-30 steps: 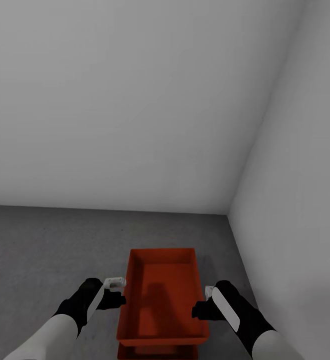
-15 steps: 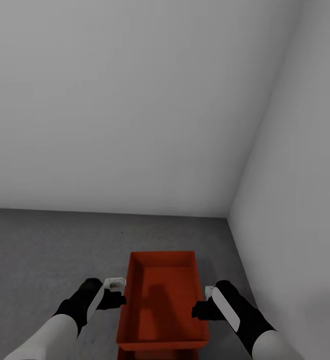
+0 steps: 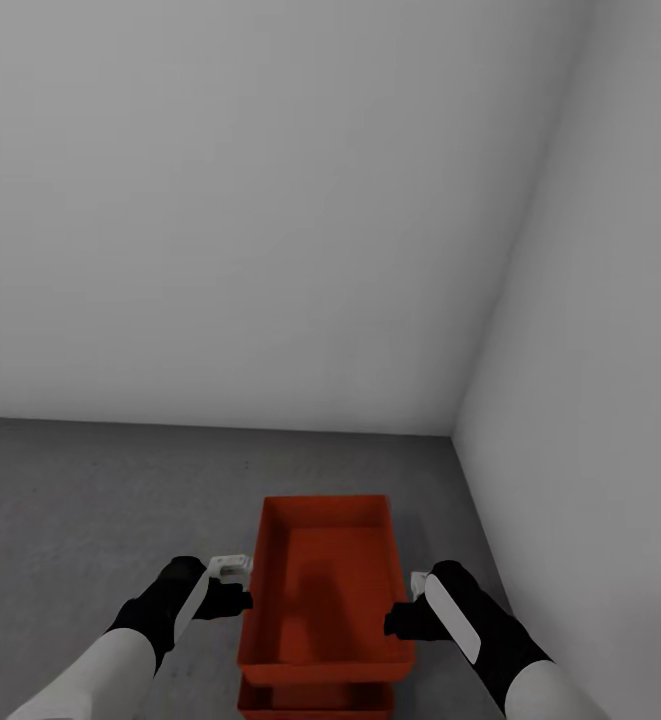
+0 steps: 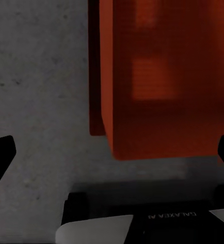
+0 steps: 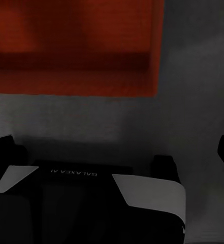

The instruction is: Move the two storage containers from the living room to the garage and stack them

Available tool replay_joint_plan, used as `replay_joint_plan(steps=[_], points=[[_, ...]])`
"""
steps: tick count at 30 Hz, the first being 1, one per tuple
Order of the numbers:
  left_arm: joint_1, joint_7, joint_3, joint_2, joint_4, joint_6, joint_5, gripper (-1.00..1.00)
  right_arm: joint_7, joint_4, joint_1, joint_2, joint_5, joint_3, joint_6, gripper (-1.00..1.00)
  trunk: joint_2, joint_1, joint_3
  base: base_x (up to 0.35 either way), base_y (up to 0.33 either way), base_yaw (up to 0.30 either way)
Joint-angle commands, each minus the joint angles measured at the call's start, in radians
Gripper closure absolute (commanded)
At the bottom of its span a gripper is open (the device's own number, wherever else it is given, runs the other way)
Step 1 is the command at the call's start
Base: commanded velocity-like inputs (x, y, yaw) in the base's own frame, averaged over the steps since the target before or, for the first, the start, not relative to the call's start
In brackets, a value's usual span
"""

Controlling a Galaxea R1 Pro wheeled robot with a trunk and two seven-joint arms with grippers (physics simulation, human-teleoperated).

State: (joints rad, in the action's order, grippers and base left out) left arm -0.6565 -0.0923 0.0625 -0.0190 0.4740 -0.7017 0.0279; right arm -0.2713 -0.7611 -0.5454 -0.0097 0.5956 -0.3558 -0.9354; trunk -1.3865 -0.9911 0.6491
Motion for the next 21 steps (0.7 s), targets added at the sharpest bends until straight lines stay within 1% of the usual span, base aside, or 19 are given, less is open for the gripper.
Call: replay_joint_plan(steps=[1, 21], points=[[0.000, -0.004, 0.007, -0.001, 0.002, -0.005, 0.004, -1.00, -0.009, -0.001, -0.001, -0.001, 0.010, -0.004, -0.002, -1.00, -0.001, 0.001, -0.001, -0.323, 0.000, 0.000], [-0.001, -0.004, 0.006, -0.001, 0.001, -0.005, 0.004, -1.00, -0.009, -0.001, -0.001, -0.001, 0.010, -0.005, -0.002, -1.00, -0.001, 0.001, -0.031, -0.337, 0.000, 0.000]])
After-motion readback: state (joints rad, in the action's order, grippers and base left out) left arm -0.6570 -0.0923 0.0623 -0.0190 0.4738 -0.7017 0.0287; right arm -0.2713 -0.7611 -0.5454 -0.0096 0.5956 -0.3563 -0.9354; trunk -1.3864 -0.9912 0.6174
